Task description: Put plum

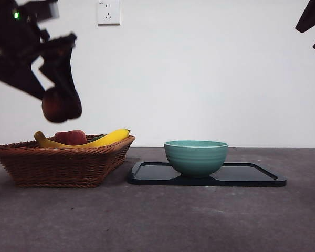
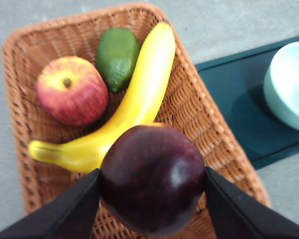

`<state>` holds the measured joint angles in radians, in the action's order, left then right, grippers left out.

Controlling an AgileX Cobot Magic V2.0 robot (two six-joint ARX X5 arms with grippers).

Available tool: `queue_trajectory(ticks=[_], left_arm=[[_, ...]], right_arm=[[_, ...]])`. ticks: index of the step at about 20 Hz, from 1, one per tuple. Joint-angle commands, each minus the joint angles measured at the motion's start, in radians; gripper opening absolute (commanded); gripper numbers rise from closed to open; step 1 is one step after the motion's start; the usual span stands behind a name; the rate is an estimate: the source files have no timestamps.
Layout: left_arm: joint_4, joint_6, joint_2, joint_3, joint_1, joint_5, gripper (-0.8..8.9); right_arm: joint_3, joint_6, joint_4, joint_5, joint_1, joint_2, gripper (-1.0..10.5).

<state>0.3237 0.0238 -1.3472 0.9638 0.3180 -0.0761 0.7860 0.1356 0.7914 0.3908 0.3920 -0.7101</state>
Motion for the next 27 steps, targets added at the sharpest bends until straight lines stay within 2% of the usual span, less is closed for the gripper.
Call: queue_trajectory(ticks=[1,11,17,18,22,27], left_arm=[[-0.082,0.022,-0.027,-0.050,0.002,0.002,2.74],[-0.172,0.096,-0.206,-0.077,0.002,0.002,2.74],[-0.170,0.095,-0.230,-0.077,0.002,0.002,2.82],[-0.166,0.095,-0.230,-0.077,0.002,0.002,2.90],[-0.164,0.087,-0.229,-0.075,0.003,0.002,4.37],[-0.167,0.083,-0.187,-0.072,0.003,0.002,4.38]], right_arm=[[0.005,0.006,-0.011,0.002,0.005,-0.006,2.0],[0.005,0.011,-0.013,0.002,0.005,-0.006,2.0],[0.005,0.011,-0.013,0.002,0.005,-0.006,2.0],[0.005,0.011,-0.013,0.002,0.005,-0.006,2.0],[0.005,0.011,-0.013,0.002,0.005,-0.006,2.0],[0.005,0.011,-0.013,0.002,0.005,-0.006,2.0]])
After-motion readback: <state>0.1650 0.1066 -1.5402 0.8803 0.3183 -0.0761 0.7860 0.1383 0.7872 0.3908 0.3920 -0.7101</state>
